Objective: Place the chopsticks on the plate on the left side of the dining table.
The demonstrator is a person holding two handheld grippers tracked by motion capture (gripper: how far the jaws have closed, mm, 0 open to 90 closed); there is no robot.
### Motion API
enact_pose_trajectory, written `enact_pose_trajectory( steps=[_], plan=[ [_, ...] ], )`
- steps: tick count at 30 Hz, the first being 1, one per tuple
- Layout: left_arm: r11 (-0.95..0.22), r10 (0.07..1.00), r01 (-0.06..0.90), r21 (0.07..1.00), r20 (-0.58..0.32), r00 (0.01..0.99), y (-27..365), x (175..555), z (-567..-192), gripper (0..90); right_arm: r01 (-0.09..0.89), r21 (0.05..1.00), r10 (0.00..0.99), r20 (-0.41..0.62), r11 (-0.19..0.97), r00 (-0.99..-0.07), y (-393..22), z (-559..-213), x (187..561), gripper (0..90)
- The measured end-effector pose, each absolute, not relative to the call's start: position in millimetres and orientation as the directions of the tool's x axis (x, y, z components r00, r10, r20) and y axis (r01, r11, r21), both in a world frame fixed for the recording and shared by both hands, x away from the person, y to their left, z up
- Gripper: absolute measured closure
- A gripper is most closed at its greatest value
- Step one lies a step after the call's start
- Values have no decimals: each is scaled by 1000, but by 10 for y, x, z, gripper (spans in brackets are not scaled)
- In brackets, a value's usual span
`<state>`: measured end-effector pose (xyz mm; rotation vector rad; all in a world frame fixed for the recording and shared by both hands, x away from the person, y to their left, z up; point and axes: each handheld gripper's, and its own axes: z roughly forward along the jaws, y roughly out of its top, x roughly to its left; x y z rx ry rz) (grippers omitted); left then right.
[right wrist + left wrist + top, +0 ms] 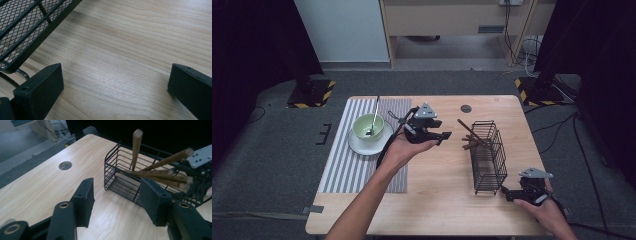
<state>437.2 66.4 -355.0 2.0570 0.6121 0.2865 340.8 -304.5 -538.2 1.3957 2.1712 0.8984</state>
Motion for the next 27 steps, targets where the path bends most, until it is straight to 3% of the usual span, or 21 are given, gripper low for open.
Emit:
enact_pose_trajectory(
  steps=[27],
  plan=[
    [-428,460,296,854,-77,885,267,4563,-3428,555,646,704,907,6,295,-421,-3047,-5383,3410,4]
  ],
)
